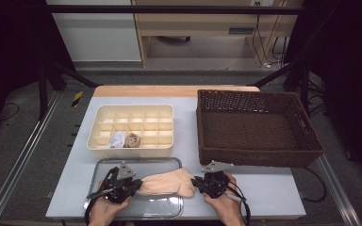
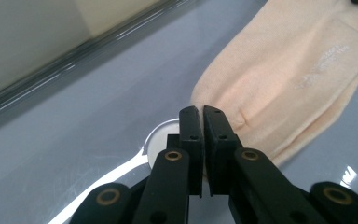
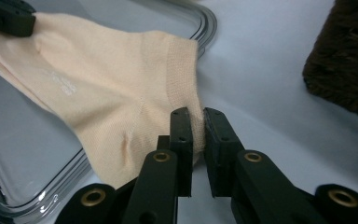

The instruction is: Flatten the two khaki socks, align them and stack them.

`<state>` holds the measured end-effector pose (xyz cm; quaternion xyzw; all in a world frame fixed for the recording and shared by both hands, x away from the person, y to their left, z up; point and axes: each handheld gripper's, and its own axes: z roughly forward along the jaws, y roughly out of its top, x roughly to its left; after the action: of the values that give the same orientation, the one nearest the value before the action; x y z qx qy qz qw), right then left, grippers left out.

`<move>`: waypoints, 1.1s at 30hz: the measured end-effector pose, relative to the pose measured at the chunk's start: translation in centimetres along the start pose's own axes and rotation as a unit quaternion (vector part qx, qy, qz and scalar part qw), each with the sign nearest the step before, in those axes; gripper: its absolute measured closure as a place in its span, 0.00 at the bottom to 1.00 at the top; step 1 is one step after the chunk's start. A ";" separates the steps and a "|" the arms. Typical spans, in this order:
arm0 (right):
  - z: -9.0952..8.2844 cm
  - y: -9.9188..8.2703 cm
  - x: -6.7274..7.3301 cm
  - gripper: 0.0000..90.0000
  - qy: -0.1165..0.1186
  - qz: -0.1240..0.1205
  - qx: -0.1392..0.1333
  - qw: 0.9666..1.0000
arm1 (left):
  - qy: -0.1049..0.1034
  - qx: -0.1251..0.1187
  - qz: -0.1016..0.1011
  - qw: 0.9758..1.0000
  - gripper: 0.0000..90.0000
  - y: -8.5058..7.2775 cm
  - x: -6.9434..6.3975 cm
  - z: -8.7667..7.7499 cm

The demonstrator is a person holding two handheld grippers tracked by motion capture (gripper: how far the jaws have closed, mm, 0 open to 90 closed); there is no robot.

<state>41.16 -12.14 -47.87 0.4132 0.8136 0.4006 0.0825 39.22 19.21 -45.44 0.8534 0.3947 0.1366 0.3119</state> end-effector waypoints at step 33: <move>-3.2 -0.9 -1.5 0.64 -0.019 0.031 -0.067 0.997 | -0.017 -0.110 -0.002 0.994 0.92 4.2 -3.3 0.5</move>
<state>40.14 -15.40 -46.69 0.4394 0.7701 0.4483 0.1133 39.77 14.39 -43.11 0.8153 0.3738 0.1637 0.4109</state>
